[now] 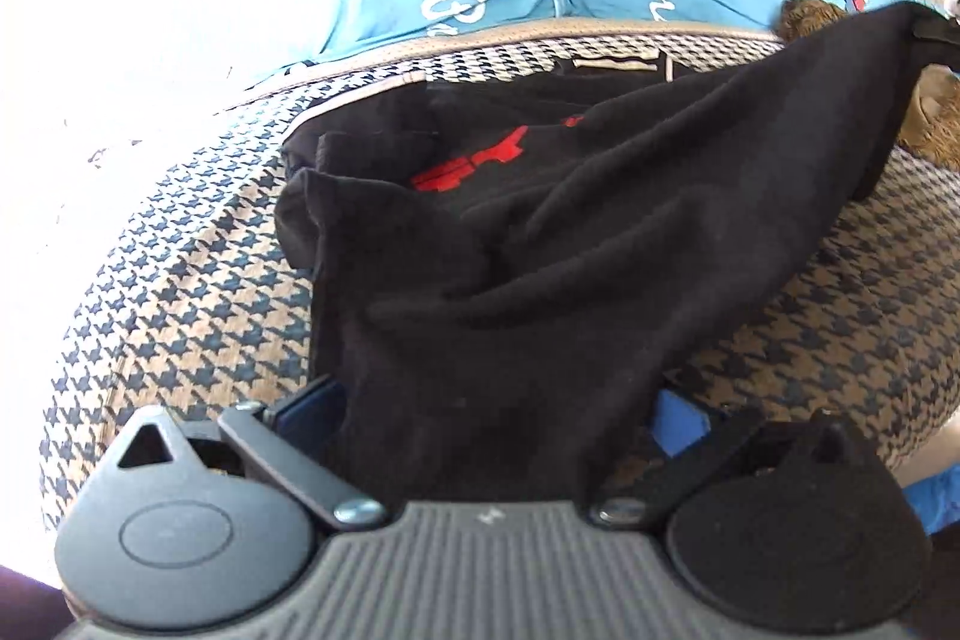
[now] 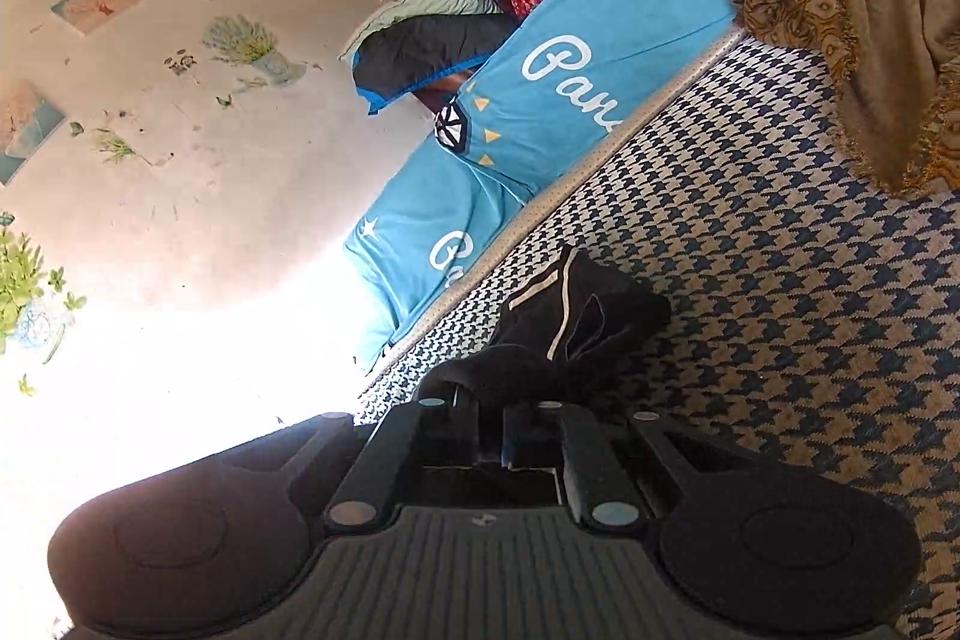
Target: Fold clothes
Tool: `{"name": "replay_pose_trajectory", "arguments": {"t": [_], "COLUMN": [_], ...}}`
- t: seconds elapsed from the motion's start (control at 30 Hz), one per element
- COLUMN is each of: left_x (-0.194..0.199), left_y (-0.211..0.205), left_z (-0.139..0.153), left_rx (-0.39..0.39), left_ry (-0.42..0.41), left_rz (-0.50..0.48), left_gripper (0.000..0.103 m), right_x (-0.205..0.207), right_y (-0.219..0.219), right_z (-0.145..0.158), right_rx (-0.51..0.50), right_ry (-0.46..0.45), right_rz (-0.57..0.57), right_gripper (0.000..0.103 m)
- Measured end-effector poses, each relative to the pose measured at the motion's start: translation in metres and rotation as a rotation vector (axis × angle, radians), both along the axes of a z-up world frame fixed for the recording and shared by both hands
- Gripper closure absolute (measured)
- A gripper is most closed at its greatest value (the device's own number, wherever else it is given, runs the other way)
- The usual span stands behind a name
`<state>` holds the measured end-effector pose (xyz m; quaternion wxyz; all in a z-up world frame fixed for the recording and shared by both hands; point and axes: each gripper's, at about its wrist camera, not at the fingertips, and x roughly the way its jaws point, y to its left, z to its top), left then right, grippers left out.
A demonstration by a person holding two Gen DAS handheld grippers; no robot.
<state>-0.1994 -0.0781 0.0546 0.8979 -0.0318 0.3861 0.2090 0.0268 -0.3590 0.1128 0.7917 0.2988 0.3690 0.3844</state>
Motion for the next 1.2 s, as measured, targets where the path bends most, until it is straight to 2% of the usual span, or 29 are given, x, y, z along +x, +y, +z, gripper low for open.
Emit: {"name": "replay_pose_trajectory", "arguments": {"t": [0.07, 0.17, 0.3, 0.43, 0.63, 0.87, 1.0, 1.07, 1.1, 1.2], "left_x": [0.002, 0.008, 0.023, 0.042, 0.069, 0.091, 0.099, 0.103, 0.104, 0.108], "left_y": [0.006, 0.023, 0.043, 0.058, 0.064, 0.080, 0.084, 0.084, 0.085, 0.087], "left_z": [0.006, 0.018, 0.025, 0.026, 0.016, 0.006, 0.001, -0.001, -0.003, -0.006], "left_rx": [0.022, 0.002, 0.032, 0.028, 0.077, 0.024, 0.031, 0.033, 0.033, 0.031], "left_ry": [-0.016, -0.048, -0.047, -0.013, 0.056, 0.085, 0.099, 0.107, 0.111, 0.118], "left_rz": [0.018, 0.051, 0.080, 0.091, 0.068, 0.084, 0.081, 0.081, 0.083, 0.084], "left_gripper": [0.000, 0.000, 0.000, 0.000, 0.000, 0.000, 0.000, 0.000, 0.000, 0.000], "right_x": [0.001, 0.002, 0.007, 0.008, 0.016, 0.026, 0.027, 0.026, 0.026, 0.026], "right_y": [-0.002, -0.004, 0.001, 0.010, 0.026, 0.050, 0.056, 0.060, 0.061, 0.060], "right_z": [0.000, 0.002, -0.002, -0.005, -0.011, -0.017, -0.016, -0.013, -0.013, -0.012], "right_rx": [0.023, 0.075, 0.013, -0.070, -0.156, -0.288, -0.346, -0.400, -0.425, -0.515], "right_ry": [0.012, 0.021, 0.033, 0.021, -0.010, -0.033, -0.061, -0.101, -0.115, -0.150], "right_rz": [-0.001, 0.006, -0.040, -0.076, -0.124, -0.169, -0.207, -0.239, -0.247, -0.306], "right_gripper": [0.095, 0.095, 0.095, 0.095, 0.095, 0.092, 0.082, 0.069, 0.058, 0.057]}}
